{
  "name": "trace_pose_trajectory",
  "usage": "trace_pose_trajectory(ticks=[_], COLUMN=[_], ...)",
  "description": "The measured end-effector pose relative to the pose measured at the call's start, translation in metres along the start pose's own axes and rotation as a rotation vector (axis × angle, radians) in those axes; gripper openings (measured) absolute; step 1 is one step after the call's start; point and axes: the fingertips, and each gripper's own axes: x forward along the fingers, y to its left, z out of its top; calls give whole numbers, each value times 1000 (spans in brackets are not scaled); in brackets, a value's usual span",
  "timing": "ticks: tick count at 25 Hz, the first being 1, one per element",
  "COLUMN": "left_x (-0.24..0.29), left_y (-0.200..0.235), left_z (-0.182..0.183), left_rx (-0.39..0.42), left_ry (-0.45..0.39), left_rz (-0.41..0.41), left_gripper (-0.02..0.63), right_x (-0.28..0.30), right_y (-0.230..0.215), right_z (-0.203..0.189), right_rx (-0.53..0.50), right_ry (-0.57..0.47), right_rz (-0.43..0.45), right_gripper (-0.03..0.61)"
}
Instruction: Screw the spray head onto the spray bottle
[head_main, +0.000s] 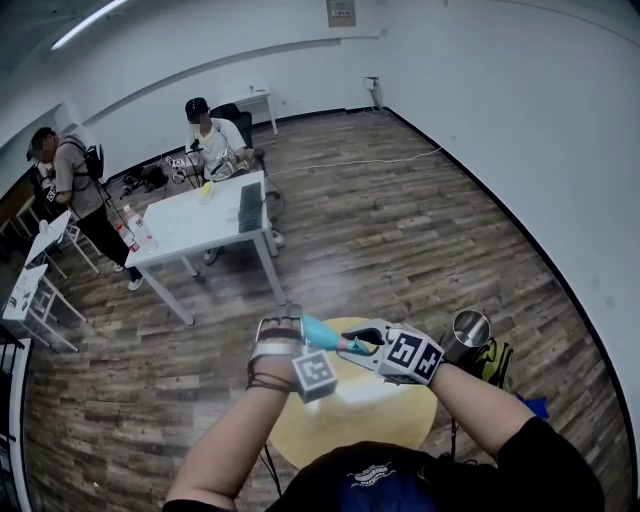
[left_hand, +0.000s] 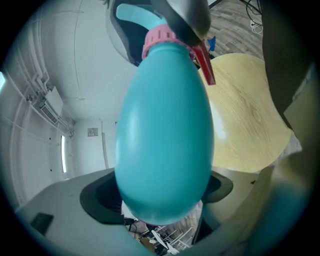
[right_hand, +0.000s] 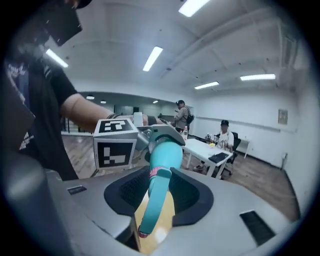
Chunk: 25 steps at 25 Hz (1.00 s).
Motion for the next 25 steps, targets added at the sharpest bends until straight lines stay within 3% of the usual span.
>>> trace_pose_trajectory(ticks=[2,5,11,14,16,17,19,25], left_x=[0,1,-4,-4,-5,-5,-5,4], left_y=[2,7,23,27,27,26,22,14], left_z=[0,0,-3,-5,-5,-5,-5,-5], left_rx=[3,-5,-9,8,13,17,25,16], left_ry=[4,10,17,24,26,26,30,34], left_rz=[7,28,80,108,116,115,101,44], left_gripper=[456,456,454,454,454,454,454,454], right_x=[0,-1,-7,-4,-3,-3,-3,3], right_y=[0,-8,-31,-35,-33,-33,-28,-13], right_z=[-1,0,4,-4,-1,0,3,8], right_rx=[-17,150,811,1198,1336,1320,1127,57], right_ry=[-1,-52,-226,-292,-343,-351,-316,-45], right_rz=[-4,44,238,361,442,443,363,-45], right_gripper=[160,160,161,161,161,161,161,161])
